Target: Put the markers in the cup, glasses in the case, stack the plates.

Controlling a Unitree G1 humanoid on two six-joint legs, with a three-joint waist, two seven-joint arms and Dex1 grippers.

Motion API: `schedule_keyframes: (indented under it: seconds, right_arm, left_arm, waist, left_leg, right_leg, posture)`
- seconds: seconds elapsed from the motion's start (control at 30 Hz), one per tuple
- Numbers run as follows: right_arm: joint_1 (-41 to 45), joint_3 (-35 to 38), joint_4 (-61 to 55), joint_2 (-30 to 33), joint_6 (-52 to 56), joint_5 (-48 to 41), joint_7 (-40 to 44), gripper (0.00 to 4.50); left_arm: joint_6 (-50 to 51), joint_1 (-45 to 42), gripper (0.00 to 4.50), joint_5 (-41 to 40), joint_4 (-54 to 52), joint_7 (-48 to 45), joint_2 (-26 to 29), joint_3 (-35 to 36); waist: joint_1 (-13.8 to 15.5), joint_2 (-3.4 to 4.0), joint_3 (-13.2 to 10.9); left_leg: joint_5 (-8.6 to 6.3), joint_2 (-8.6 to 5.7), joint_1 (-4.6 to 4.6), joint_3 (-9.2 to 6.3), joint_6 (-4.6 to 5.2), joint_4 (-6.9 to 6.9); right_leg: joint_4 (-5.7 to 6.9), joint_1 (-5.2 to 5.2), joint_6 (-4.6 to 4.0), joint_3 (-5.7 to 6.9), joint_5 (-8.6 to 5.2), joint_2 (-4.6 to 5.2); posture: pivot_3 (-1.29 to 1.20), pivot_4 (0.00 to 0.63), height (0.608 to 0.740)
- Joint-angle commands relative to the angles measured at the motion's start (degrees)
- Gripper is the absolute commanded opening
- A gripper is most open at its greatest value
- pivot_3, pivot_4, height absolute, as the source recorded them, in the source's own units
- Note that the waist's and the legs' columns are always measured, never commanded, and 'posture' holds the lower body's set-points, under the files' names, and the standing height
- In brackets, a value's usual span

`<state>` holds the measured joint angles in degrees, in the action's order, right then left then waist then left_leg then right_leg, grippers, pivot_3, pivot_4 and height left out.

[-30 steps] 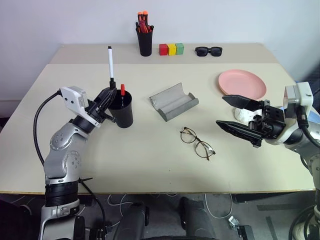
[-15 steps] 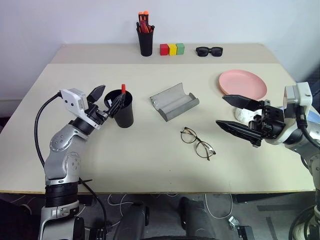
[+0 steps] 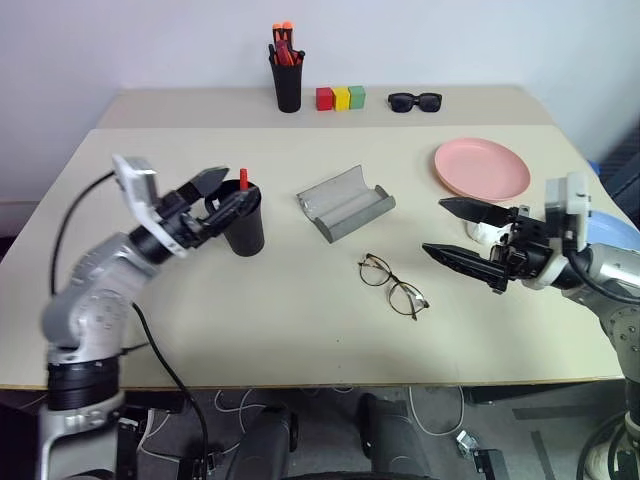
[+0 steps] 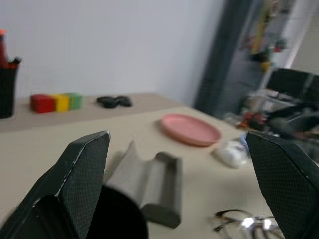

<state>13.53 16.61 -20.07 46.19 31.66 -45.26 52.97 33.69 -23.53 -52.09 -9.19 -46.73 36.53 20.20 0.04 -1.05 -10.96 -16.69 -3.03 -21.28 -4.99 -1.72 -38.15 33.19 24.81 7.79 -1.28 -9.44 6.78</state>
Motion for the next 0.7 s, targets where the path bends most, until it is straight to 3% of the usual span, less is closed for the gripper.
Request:
schedule_keyframes:
  seconds: [0.03, 0.17, 0.4, 0.57, 0.7]
  right_arm:
    - [3.74, -1.46, 0.18, -0.31, -0.38, 2.97, -3.41, 4.21]
    - [6.46, -2.80, 2.76, -2.50, -0.99, 5.52, -6.36, 4.21]
    - [5.36, -2.88, 2.66, -2.49, -4.48, 9.59, -6.21, 4.21]
    - [5.67, -3.10, 3.29, -2.98, -5.86, 11.42, -6.69, 4.21]
    - [6.17, -3.41, 4.03, -3.35, -6.18, 11.73, -6.31, 4.21]
  left_arm:
    - [0.40, -3.03, 4.46, 0.13, 5.16, -5.63, 4.50, 1.58]
    - [0.56, -5.81, 4.46, 3.51, 8.02, -4.44, 4.87, -1.13]
    - [1.02, -6.29, 4.46, 4.81, 1.68, 0.64, -3.70, -7.15]
    - [-0.09, -6.56, 4.46, 6.82, 0.74, 0.40, -5.96, -10.30]
    - [1.01, -11.49, 4.46, 14.65, 2.50, 4.72, -10.78, -19.89]
  waist:
    - [-0.43, 0.01, 0.00]
    - [-0.46, -0.02, 0.00]
    - [-0.61, -0.03, -0.01]
    - [-0.92, 0.00, -0.01]
    - [-0.12, 0.00, -0.01]
  left_leg:
    - [0.00, 0.00, 0.00, 0.01, 0.00, 0.00]
    - [0.00, 0.00, -0.02, -0.01, 0.00, -0.01]
    - [-0.03, -0.03, -0.09, -0.03, 0.04, 0.00]
    - [-0.03, 0.01, -0.03, 0.00, 0.05, 0.06]
    - [-0.02, -0.04, -0.06, -0.01, 0.05, -0.02]
  right_leg:
    - [0.01, 0.00, -0.03, 0.00, -0.02, 0.00]
    - [-0.02, -0.02, -0.03, 0.01, -0.01, 0.00]
    - [-0.11, 0.00, 0.12, 0.00, 0.08, 0.03]
    - [-0.06, 0.04, 0.11, 0.00, 0.07, 0.00]
    - [-0.11, -0.05, 0.12, 0.00, 0.07, 0.02]
  posture:
    - [0.00, 0.150, 0.740]
    - [0.00, 0.150, 0.740]
    - [0.00, 0.150, 0.740]
    - [0.00, 0.150, 0.740]
    - [0.00, 0.150, 0.740]
